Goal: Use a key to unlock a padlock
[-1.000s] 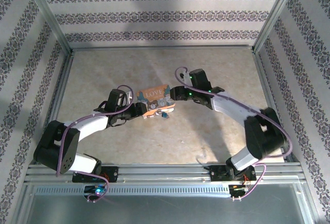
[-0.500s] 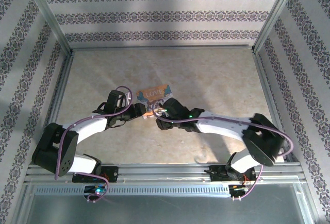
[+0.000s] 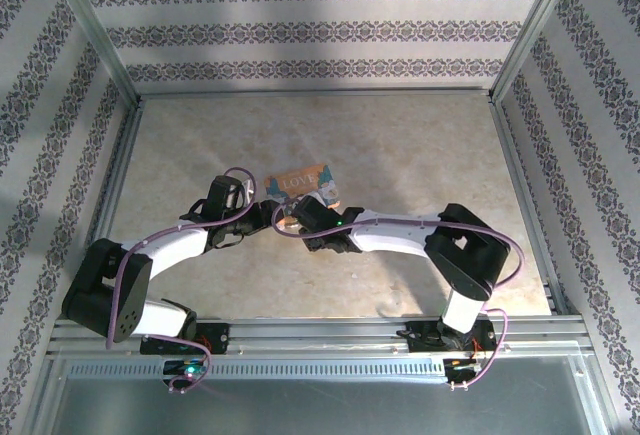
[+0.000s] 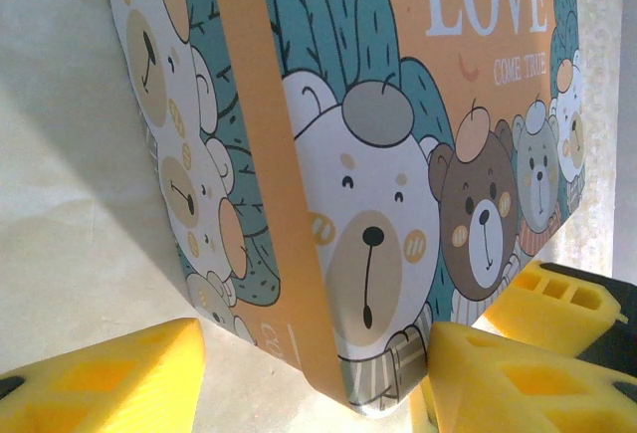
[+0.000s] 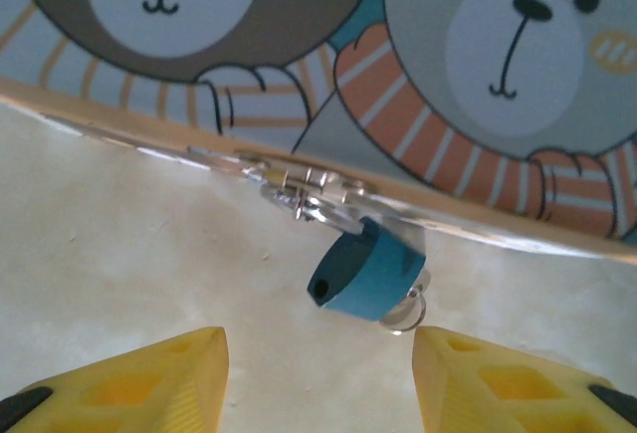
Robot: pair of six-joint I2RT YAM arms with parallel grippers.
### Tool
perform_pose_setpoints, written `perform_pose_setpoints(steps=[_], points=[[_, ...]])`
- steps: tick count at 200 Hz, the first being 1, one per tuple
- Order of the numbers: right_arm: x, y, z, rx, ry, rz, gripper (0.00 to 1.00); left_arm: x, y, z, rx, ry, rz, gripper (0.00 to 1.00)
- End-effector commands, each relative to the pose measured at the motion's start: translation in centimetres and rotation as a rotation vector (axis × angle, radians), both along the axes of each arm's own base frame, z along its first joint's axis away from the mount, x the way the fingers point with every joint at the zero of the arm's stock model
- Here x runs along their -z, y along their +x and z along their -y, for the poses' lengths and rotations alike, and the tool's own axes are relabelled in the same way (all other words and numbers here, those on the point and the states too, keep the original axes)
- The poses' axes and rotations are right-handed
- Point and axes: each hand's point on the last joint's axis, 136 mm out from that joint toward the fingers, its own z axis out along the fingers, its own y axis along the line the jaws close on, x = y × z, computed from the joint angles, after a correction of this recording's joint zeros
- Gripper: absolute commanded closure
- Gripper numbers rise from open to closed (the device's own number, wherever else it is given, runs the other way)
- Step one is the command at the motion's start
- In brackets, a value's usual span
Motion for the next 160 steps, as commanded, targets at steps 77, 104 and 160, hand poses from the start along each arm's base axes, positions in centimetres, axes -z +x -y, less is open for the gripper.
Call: perform_pose_setpoints(steps=[77,104,160], points=[[0.7,1.8,-0.2,-0.053,-0.148,0.069,0.51,0.4,-0.3,0.1,0.001,0.014,-0.01,0.4],[0.8,2.0,-0.2,-0.062,-0.168,0.078,0.51,0.4,-0.3,0.2,0.005,0.015,-0.012,0.39],[1.4,2.2,-0.3,-0.078,-0.187,0.081,0.58,0.5,-0.3,0.3,0.006,0.013,-0.016,0.39]])
